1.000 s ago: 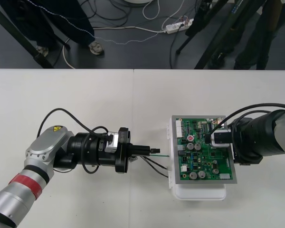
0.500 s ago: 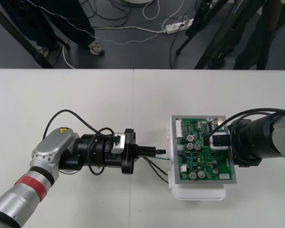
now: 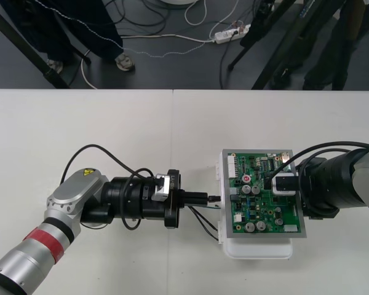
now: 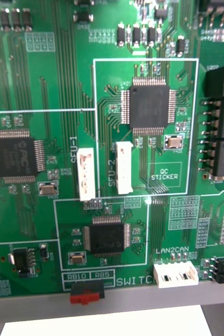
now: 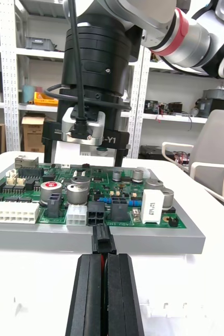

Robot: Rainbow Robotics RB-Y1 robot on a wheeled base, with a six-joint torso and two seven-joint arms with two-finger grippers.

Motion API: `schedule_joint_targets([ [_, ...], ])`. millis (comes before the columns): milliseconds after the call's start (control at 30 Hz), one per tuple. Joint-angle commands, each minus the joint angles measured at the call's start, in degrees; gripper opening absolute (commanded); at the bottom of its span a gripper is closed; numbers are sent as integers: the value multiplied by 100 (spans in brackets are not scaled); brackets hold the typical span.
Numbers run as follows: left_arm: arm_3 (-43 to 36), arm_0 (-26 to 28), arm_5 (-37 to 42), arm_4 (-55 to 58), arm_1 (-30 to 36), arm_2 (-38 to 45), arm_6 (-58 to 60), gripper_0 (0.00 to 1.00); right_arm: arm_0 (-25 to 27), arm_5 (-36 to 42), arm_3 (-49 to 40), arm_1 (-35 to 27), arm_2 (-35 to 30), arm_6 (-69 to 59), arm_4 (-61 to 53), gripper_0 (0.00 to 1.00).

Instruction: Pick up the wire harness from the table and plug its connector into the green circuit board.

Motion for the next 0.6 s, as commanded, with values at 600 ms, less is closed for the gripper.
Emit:
schedule_joint_targets([
  [600,-54,-222,426,109,-359,-302,-136,0,71,-26,-196,50,54,-473,-23,100],
])
